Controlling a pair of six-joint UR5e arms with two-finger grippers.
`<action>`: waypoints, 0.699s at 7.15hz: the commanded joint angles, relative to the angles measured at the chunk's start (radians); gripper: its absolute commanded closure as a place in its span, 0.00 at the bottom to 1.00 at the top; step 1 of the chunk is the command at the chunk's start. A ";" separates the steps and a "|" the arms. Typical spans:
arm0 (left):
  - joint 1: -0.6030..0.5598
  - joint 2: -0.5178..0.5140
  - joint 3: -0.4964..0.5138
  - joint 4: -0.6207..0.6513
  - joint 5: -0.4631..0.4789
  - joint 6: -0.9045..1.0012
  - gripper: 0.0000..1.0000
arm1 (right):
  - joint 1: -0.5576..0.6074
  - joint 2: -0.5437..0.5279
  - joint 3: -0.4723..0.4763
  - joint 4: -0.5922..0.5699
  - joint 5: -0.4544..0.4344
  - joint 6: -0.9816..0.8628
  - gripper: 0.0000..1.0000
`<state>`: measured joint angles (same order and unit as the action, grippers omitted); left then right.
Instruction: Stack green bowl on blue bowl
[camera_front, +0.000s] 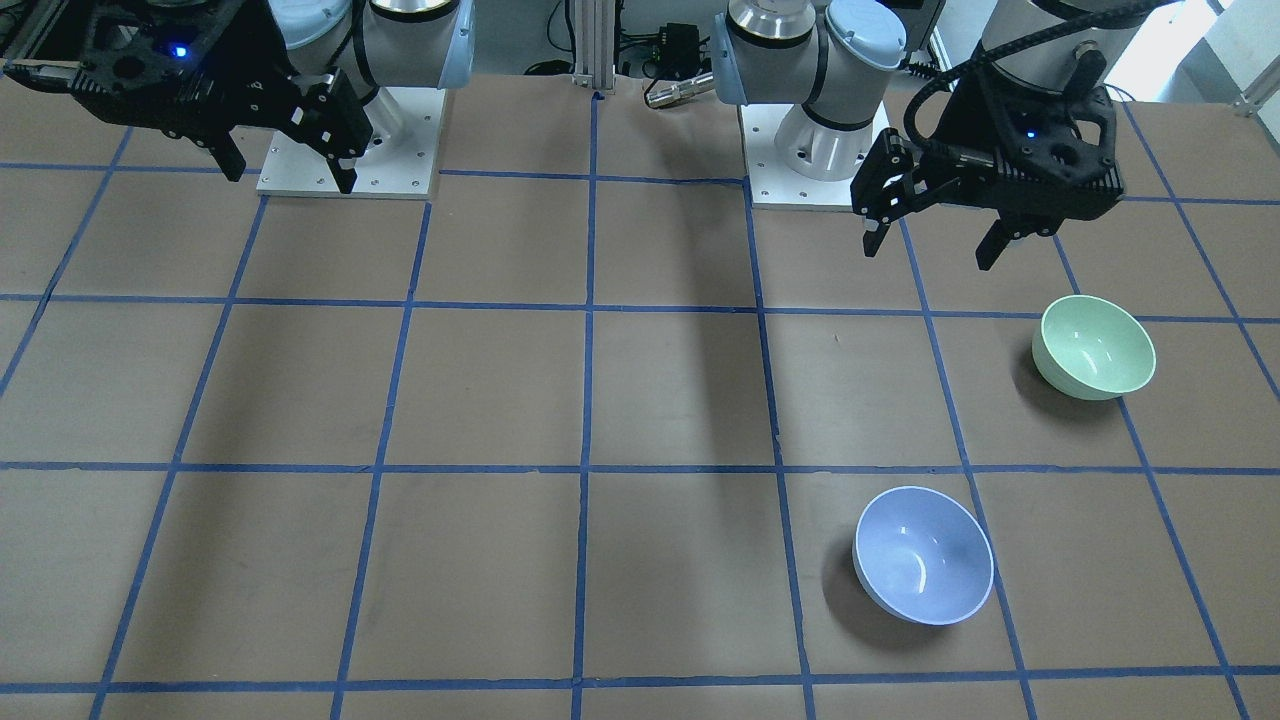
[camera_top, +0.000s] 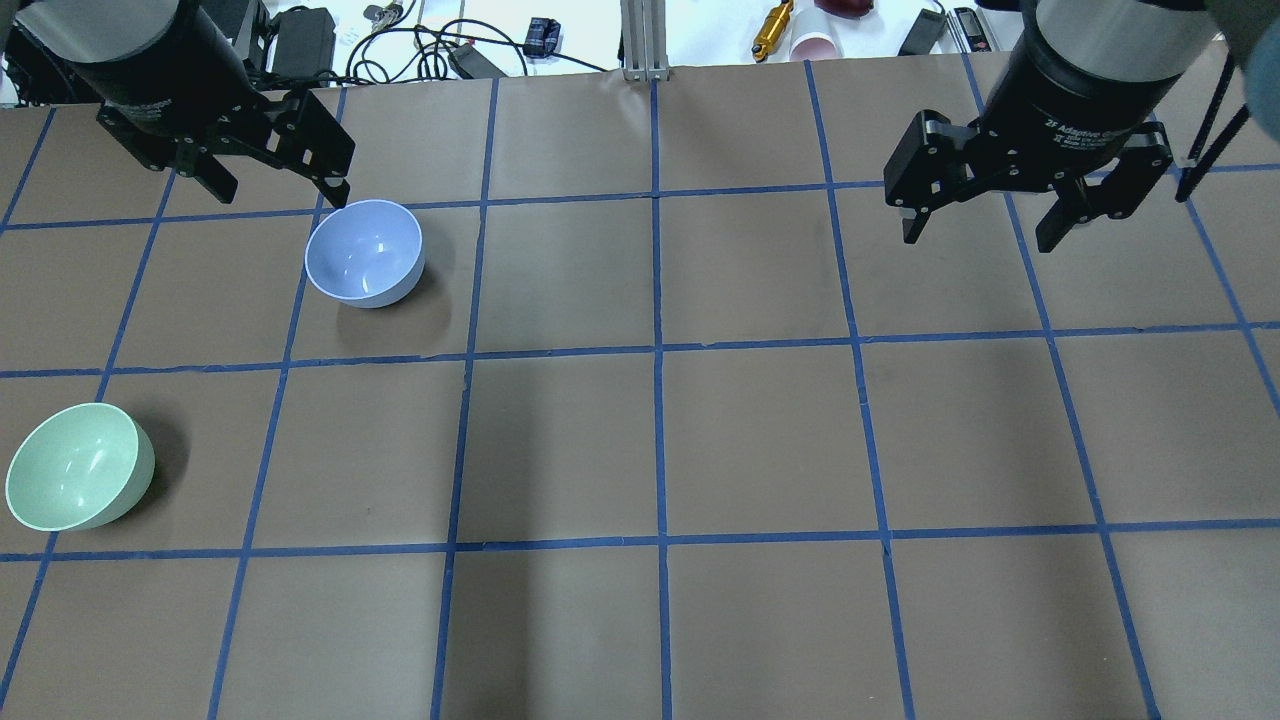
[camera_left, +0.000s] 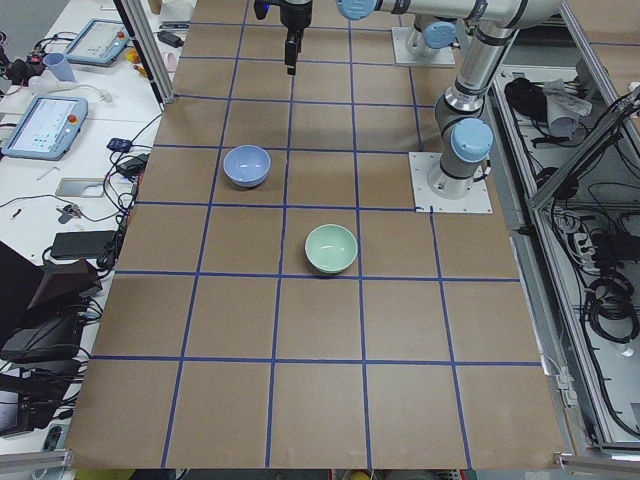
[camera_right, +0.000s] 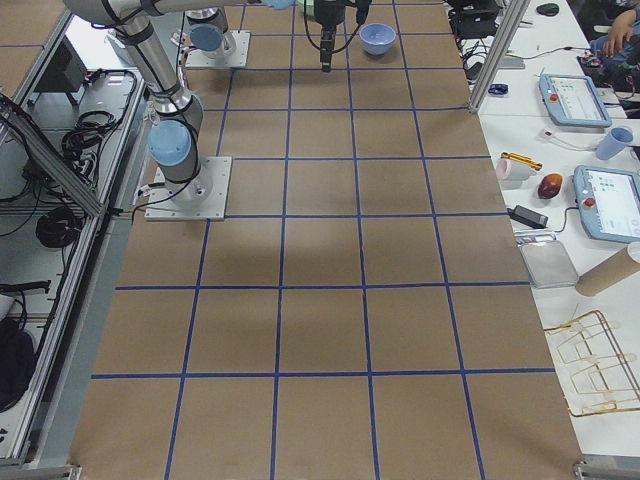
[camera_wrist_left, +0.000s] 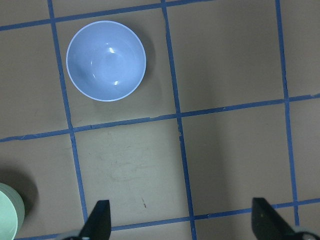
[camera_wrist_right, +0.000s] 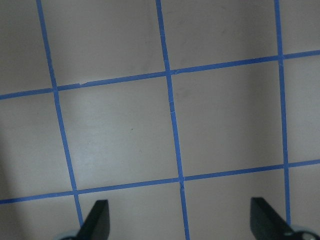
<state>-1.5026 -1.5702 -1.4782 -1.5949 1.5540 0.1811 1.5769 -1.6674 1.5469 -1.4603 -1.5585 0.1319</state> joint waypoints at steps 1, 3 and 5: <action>0.001 -0.001 0.001 0.001 -0.002 -0.003 0.00 | 0.000 0.000 -0.001 0.000 0.000 0.000 0.00; -0.002 0.005 0.004 -0.002 0.005 -0.005 0.00 | 0.000 0.000 -0.001 0.000 0.000 0.000 0.00; -0.004 -0.010 -0.005 0.001 0.000 -0.008 0.00 | 0.000 0.000 0.001 0.001 0.000 0.000 0.00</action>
<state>-1.5057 -1.5728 -1.4808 -1.5947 1.5572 0.1757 1.5769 -1.6675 1.5472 -1.4599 -1.5585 0.1320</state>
